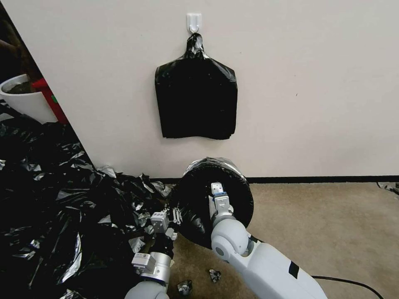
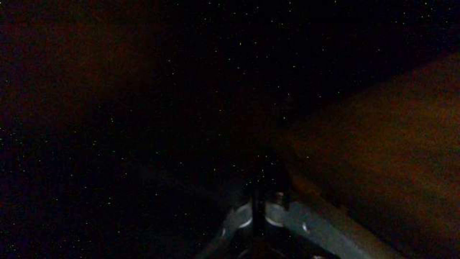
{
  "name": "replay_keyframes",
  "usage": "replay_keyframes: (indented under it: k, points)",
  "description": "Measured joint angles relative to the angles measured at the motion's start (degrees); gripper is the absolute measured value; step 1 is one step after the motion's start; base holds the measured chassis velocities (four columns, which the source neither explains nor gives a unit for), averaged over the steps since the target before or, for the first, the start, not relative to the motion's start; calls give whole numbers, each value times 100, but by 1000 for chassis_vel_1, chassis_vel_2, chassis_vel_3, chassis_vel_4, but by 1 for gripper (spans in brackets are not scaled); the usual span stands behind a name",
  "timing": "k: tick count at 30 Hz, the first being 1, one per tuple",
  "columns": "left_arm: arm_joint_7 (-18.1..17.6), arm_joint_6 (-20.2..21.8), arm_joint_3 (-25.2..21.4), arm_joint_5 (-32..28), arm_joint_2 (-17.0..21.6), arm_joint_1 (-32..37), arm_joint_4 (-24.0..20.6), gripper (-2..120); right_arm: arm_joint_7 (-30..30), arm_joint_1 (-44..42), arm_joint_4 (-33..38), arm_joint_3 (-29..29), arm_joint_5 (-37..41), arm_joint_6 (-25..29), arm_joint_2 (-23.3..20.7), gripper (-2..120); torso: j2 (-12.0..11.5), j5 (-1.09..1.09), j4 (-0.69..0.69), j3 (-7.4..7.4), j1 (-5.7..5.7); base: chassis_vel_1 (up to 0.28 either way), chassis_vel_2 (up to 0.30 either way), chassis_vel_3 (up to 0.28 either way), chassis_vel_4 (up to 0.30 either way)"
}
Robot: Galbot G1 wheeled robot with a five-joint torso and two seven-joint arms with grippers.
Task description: Place a trash bag onto the trash bin.
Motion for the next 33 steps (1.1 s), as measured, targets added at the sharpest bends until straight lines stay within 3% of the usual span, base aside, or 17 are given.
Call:
replay_keyframes:
  k: [33]
  points:
    - [-33,338,164,80,-40,192,-375,2,-236,0,-361,-13,-960,-14,-103,0,0,-1,0,0,0,0,0,0,0]
